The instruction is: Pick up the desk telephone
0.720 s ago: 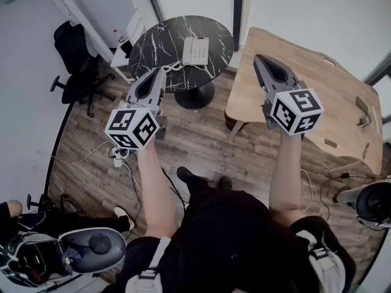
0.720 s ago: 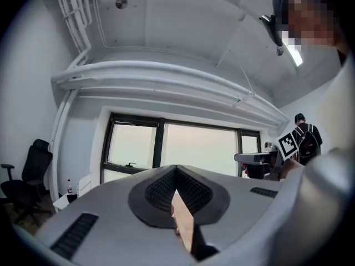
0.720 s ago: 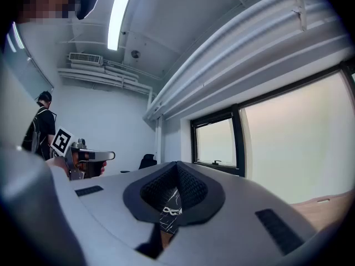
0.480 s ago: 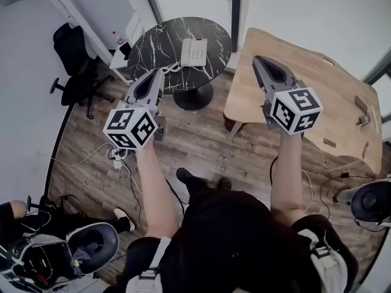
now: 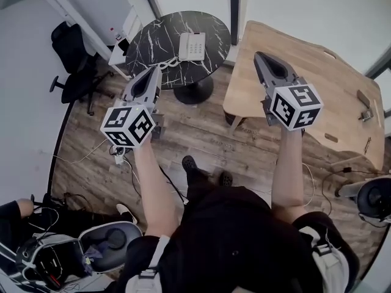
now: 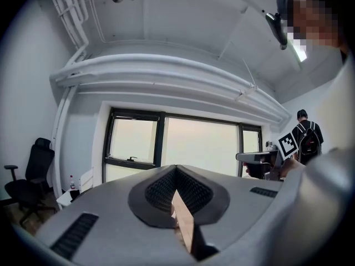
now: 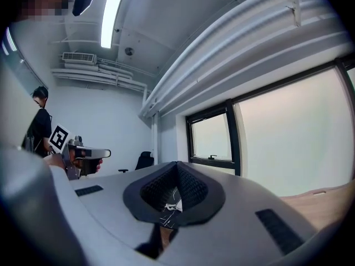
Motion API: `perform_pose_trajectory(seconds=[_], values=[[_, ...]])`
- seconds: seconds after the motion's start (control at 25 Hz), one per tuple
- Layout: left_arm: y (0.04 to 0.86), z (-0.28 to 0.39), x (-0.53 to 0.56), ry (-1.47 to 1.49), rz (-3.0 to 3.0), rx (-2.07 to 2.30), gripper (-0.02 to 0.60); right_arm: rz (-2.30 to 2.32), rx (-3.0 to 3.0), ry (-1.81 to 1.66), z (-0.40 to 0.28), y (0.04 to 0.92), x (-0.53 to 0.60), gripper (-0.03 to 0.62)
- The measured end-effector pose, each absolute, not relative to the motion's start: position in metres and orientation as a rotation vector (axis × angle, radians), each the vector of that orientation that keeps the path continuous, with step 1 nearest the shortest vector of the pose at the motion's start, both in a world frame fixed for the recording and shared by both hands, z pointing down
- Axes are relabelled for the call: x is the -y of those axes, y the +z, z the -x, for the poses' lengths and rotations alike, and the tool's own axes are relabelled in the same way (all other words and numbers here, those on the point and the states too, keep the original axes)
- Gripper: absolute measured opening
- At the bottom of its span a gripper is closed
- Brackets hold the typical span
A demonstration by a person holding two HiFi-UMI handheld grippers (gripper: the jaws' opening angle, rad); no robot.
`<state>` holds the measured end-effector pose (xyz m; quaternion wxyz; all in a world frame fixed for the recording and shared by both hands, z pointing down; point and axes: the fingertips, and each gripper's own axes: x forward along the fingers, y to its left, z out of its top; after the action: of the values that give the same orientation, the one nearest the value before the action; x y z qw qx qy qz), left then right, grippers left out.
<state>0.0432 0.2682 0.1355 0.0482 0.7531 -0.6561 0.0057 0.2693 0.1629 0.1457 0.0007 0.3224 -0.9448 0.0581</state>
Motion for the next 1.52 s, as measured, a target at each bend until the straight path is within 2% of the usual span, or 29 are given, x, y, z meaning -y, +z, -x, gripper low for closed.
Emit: perform_pose_trajectory(seconds=[0.36, 0.76, 1.52], values=[[0.165, -0.026, -0.261, 0.049, -2.292, 1.970, 0.014, -0.964, 3.036, 0.270, -0.254, 0.161, -0.163, 0.031], [0.173, 0.043, -0.209, 0.030, -2.326, 1.942, 0.014, -1.027, 2.969, 0.177, -0.194, 0.162, -0.119, 0.031], [0.192, 0.167, -0.141, 0.103, -2.407, 1.801, 0.014, -1.147, 2.905, 0.297, -0.078, 0.175, -0.076, 0.030]])
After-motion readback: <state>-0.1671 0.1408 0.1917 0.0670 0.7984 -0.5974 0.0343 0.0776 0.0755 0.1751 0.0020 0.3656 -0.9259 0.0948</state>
